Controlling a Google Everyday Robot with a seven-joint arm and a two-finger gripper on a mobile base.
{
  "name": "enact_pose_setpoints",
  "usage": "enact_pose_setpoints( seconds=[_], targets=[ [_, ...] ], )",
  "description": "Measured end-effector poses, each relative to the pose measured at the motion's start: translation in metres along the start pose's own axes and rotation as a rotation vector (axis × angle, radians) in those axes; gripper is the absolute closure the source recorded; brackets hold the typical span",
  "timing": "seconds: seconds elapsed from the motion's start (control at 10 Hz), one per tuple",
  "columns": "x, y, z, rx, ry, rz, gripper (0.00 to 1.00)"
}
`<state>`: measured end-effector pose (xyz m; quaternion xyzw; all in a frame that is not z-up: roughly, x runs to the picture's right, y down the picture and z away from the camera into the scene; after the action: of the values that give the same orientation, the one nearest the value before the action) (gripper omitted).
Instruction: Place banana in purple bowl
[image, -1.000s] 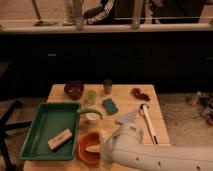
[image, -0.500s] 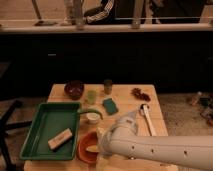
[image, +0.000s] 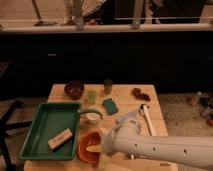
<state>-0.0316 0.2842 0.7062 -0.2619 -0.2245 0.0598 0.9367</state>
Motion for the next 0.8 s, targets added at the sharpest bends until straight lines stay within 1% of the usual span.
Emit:
enact_pose_setpoints(
  seconds=[0.3, 0.8],
  targets=[
    [0.0056, -0.0050, 0.0041, -0.017, -0.010, -0.007, 0.00],
    [0.0101, -0.0063, 0.0067, -0.049, -0.011, -0.041, 0.00]
  ],
)
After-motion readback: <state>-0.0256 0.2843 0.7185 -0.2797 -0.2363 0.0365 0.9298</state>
